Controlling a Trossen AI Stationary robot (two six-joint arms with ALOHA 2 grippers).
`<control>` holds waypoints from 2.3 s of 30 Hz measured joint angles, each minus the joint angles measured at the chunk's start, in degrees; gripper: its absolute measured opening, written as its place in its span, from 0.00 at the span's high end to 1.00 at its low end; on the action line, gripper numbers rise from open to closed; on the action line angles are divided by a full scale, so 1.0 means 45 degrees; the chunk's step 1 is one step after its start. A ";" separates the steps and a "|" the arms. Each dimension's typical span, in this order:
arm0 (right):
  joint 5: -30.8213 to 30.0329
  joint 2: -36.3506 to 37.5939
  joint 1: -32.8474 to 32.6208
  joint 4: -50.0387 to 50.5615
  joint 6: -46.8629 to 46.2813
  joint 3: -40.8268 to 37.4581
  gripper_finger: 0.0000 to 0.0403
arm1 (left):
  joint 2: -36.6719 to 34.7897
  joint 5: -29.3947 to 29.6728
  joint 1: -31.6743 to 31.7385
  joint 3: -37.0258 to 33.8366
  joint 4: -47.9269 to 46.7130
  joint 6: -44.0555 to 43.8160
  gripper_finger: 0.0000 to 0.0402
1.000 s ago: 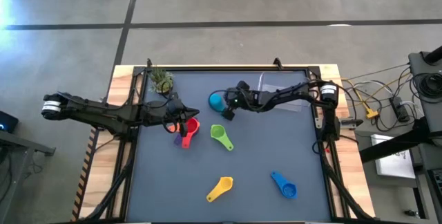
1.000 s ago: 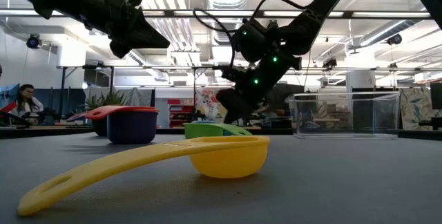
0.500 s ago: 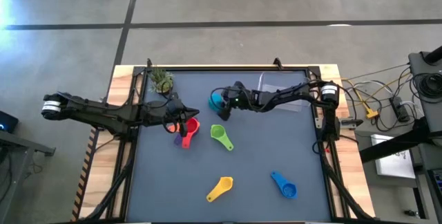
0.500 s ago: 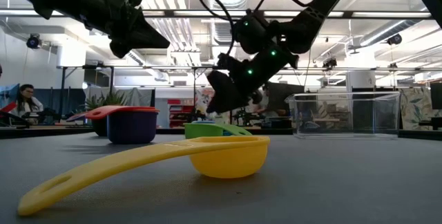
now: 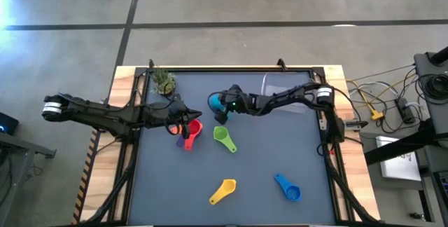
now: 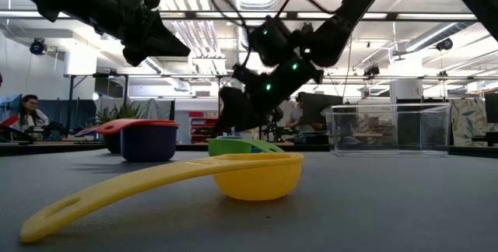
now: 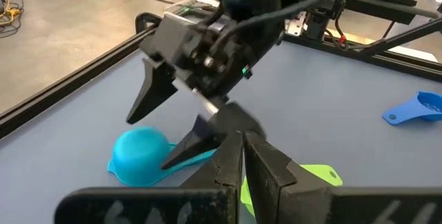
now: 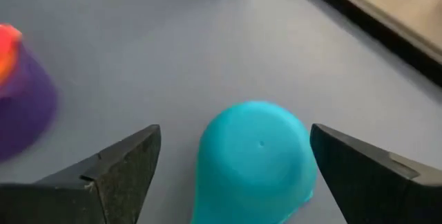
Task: Nest measuring cups in basket
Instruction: Stack the light blue measuring cup on top of the red measuring cup
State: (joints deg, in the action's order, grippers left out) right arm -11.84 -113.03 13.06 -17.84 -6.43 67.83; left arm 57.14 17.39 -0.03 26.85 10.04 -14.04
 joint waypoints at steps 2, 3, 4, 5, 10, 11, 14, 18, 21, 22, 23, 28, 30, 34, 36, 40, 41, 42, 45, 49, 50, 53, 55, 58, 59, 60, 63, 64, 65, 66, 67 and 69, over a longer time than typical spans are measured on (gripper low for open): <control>-0.0218 -0.0457 0.0030 0.0096 -0.0049 0.0353 0.10 | 0.0000 0.0001 0.0000 0.0000 -0.0004 0.0000 1.00; -0.0164 -0.0643 0.0059 0.0129 -0.0074 0.0563 0.10 | -0.0001 0.0002 0.0000 0.0000 -0.0014 0.0000 1.00; -0.0195 -0.0838 0.0082 0.0219 -0.0086 0.0746 0.10 | 0.0000 0.0003 0.0000 0.0000 -0.0027 0.0000 1.00; -0.0394 -0.1040 0.0103 0.0404 -0.0109 0.0947 0.10 | -0.0003 0.0001 0.0000 0.0000 -0.0040 0.0000 1.00; -0.1011 -0.1822 0.0150 0.1673 -0.0143 0.1886 0.10 | 0.0000 0.0005 0.0000 0.0000 -0.0186 0.0002 1.00; -0.0980 -0.1946 0.0165 0.1840 -0.0149 0.2054 0.10 | 0.0000 0.0004 0.0000 0.0000 -0.0189 0.0000 1.00; -0.0955 -0.2155 0.0180 0.2101 -0.0166 0.2327 0.11 | 0.0000 0.0005 0.0000 0.0000 -0.0223 0.0000 1.00; -0.1000 -0.2069 0.0179 0.2136 -0.0120 0.2369 0.22 | 0.0000 0.0005 0.0000 0.0000 -0.0248 0.0000 1.00; -0.1039 -0.1866 0.0181 0.2356 0.0009 0.2343 0.26 | -0.0001 0.0000 0.0000 0.0000 -0.0248 0.0000 1.00; -0.1043 -0.1778 0.0186 0.2448 0.0077 0.2333 0.26 | -0.0005 0.0004 0.0000 0.0000 -0.0253 0.0000 1.00; -0.1032 -0.1662 0.0189 0.2554 0.0107 0.2315 0.26 | 0.0000 0.0003 0.0000 0.0000 -0.0248 0.0000 1.00; -0.0466 -0.0791 0.0167 0.2581 0.0150 0.2092 0.26 | -0.0001 -0.0009 -0.0021 0.0000 -0.0245 -0.0075 1.00; 0.0439 -0.0277 0.0160 0.2053 0.0019 0.1781 0.26 | -0.0005 -0.0060 -0.0040 0.0000 -0.0228 -0.0097 1.00; 0.1510 0.1061 0.0131 0.0193 -0.0092 0.0450 0.26 | -0.0074 -0.0092 -0.0115 0.0000 -0.0130 -0.0085 1.00; 0.1942 0.1903 0.0131 -0.1382 -0.0116 -0.0511 0.26 | -0.0158 -0.0092 -0.0152 0.0000 -0.0036 -0.0041 1.00; 0.3423 0.3328 0.0219 -0.5968 -0.0781 -0.3009 0.26 | -0.0366 -0.0095 -0.0247 -0.0002 0.0092 0.0236 1.00; 0.3823 0.3533 0.0227 -0.7564 -0.1094 -0.3635 0.26 | -0.0384 -0.0092 -0.0270 -0.0005 0.0207 0.0319 1.00; 0.4161 0.3725 0.0233 -0.9127 -0.1441 -0.4265 0.26 | -0.0373 -0.0093 -0.0291 0.0000 0.0453 0.0381 1.00; 0.4376 0.3847 0.0214 -1.3616 -0.2494 -0.5520 0.26 | -0.0132 -0.0096 -0.0291 0.0000 0.1297 0.0482 1.00; 0.4498 0.3787 0.0216 -1.6028 -0.2929 -0.6102 0.26 | 0.0792 -0.0857 -0.0312 0.0000 0.3118 0.0152 1.00; 0.4523 0.3857 0.0219 -1.5932 -0.2934 -0.6092 0.26 | 0.1078 -0.1238 -0.0315 0.0000 0.3825 0.0247 1.00; 0.4704 0.3918 0.0212 -1.5865 -0.2919 -0.5864 0.26 | 0.1935 -0.1773 -0.0316 0.0014 0.5851 0.0432 0.99; 0.4760 0.3930 0.0152 -1.5884 -0.2892 -0.5719 0.26 | 0.2438 -0.1785 -0.0304 0.0105 0.6719 0.0435 0.95; 0.4770 0.3930 0.0126 -1.5835 -0.2690 -0.5618 0.26 | 0.3168 -0.1809 -0.0301 0.0403 0.7282 0.0390 0.84; 0.4775 0.3930 0.0126 -1.5833 -0.2620 -0.5588 0.26 | 0.3406 -0.1807 -0.0301 0.0503 0.7367 0.0278 0.80; 0.4761 0.3930 0.0126 -1.5865 -0.2473 -0.5581 0.26 | 0.3661 -0.1801 -0.0301 0.0681 0.7459 0.0211 0.75; 0.4731 0.3930 0.0126 -1.5840 -0.2075 -0.5576 0.26 | 0.4315 -0.1731 -0.0214 0.1324 0.7509 -0.0146 0.59; 0.4722 0.3930 0.0126 -1.5811 -0.2028 -0.5579 0.26 | 0.4564 -0.1693 -0.0149 0.1594 0.7569 -0.0295 0.54; 0.4704 0.3930 0.0130 -1.5812 -0.1959 -0.5577 0.26 | 0.4780 -0.1677 -0.0072 0.1827 0.7559 -0.0430 0.48; 0.4667 0.3930 0.0131 -1.5811 -0.1875 -0.5581 0.26 | 0.4995 -0.1662 0.0004 0.2039 0.7501 -0.0533 0.44; 0.4663 0.3930 0.0126 -1.5797 -0.1787 -0.5581 0.26 | 0.5240 -0.1656 0.0088 0.2316 0.7496 -0.0667 0.39; 0.4666 0.3930 0.0126 -1.5746 -0.1740 -0.5580 0.26 | 0.5606 -0.1671 0.0243 0.2746 0.7500 -0.0817 0.30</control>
State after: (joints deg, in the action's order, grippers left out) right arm 9.16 -95.35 13.63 -88.70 -14.26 42.72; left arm 82.37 9.87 1.06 39.21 43.79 -17.72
